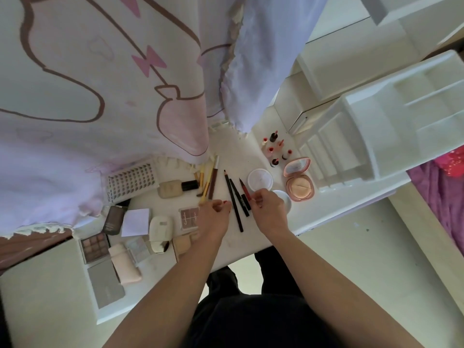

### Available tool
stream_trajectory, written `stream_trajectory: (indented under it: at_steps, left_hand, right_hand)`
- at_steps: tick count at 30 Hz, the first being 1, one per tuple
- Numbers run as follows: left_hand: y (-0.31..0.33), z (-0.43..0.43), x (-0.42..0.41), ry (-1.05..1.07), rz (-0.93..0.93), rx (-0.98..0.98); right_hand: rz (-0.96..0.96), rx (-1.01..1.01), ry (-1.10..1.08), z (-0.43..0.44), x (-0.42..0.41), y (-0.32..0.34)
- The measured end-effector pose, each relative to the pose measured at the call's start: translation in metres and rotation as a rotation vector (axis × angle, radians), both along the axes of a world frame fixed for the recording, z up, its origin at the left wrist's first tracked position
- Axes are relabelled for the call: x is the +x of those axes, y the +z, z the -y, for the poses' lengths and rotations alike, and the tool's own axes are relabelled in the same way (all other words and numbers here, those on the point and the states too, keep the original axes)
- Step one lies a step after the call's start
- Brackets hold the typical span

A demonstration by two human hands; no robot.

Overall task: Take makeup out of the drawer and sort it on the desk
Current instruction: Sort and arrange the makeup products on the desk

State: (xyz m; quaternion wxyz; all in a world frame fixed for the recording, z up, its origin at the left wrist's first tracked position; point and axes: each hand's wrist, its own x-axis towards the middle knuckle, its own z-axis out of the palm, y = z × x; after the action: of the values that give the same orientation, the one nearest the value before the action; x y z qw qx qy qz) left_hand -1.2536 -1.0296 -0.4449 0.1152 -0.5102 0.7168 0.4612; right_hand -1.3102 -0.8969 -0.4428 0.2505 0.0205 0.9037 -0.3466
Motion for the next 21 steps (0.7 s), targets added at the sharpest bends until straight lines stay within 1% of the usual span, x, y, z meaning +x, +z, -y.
stream_trajectory:
  at_steps: [4,7,10,13,16,19,21]
  left_hand:
    - [0.006,0.014,-0.004,-0.192,-0.021,-0.231]
    - [0.006,0.025,-0.012,-0.314,0.033,-0.325]
    - [0.004,0.034,-0.019,-0.385,0.079,-0.386]
    - [0.004,0.039,-0.023,-0.422,0.096,-0.394]
    - [0.007,0.041,-0.021,-0.43,0.107,-0.34]
    - [0.006,0.048,-0.01,-0.398,0.106,-0.274]
    - [0.007,0.055,-0.001,-0.397,0.107,-0.252]
  right_hand:
    - [0.033,-0.027,0.012,-0.002,-0.001,0.0]
    - [0.033,-0.035,0.023,-0.004,0.0,0.0]
    - [0.027,-0.029,0.032,-0.006,0.001,0.003]
    - [0.041,-0.017,0.032,-0.007,0.0,0.008]
    - [0.077,-0.025,0.017,-0.003,-0.006,0.014]
    - [0.125,-0.055,-0.004,0.005,-0.013,0.022]
    - [0.187,-0.122,-0.067,0.012,-0.017,0.024]
